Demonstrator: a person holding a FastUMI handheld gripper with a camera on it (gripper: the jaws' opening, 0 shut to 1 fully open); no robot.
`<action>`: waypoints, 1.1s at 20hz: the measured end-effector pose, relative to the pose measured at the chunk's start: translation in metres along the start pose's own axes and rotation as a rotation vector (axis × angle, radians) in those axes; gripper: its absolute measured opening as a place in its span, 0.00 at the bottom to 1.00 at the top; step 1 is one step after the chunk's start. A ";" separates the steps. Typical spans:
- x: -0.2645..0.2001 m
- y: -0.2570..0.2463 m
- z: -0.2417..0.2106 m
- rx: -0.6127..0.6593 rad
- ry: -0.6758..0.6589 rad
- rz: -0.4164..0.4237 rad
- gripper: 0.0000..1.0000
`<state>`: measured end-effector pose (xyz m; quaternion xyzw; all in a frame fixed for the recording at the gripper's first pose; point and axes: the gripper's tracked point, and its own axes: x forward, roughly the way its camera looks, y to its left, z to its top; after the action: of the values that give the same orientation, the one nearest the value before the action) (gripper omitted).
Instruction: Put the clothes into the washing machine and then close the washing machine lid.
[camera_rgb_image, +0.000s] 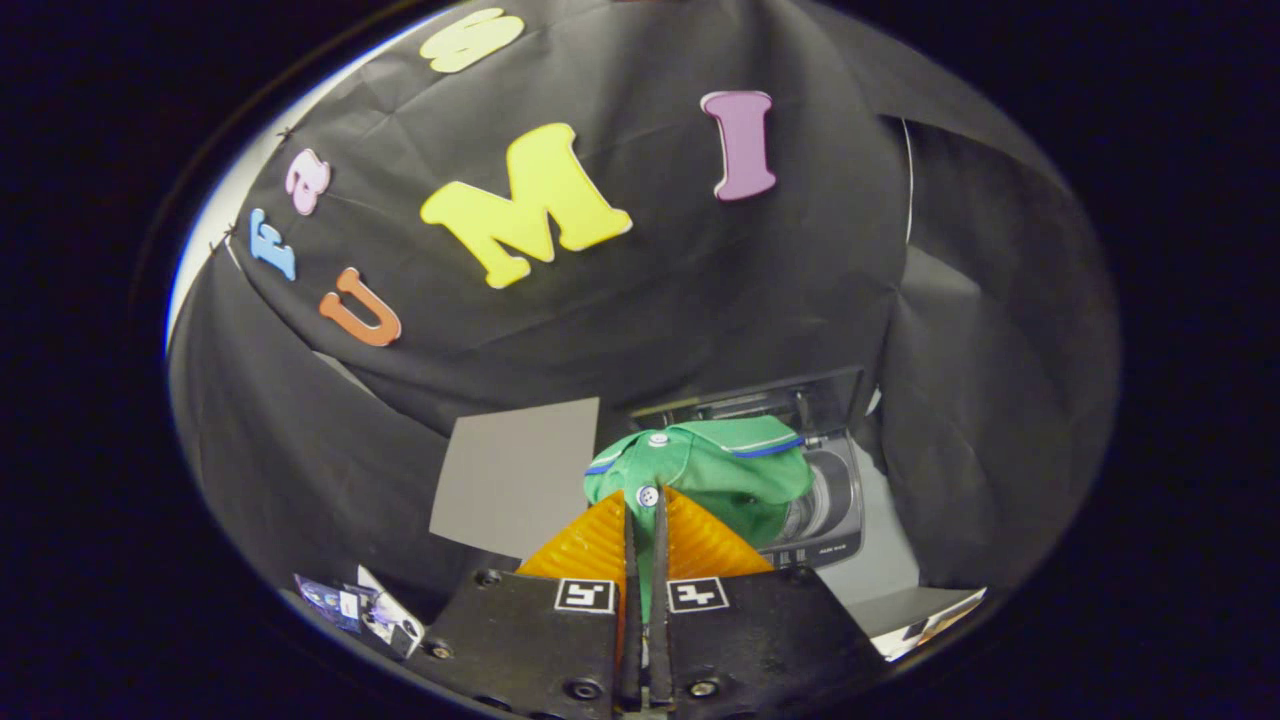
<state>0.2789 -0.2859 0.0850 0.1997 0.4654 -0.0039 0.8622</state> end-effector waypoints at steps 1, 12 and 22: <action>0.014 -0.011 -0.004 -0.005 0.016 -0.010 0.06; 0.143 -0.113 -0.065 -0.062 0.133 -0.117 0.06; 0.219 -0.135 -0.081 -0.065 0.077 -0.120 0.06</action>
<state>0.3126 -0.3424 -0.1766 0.1432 0.5093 -0.0327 0.8479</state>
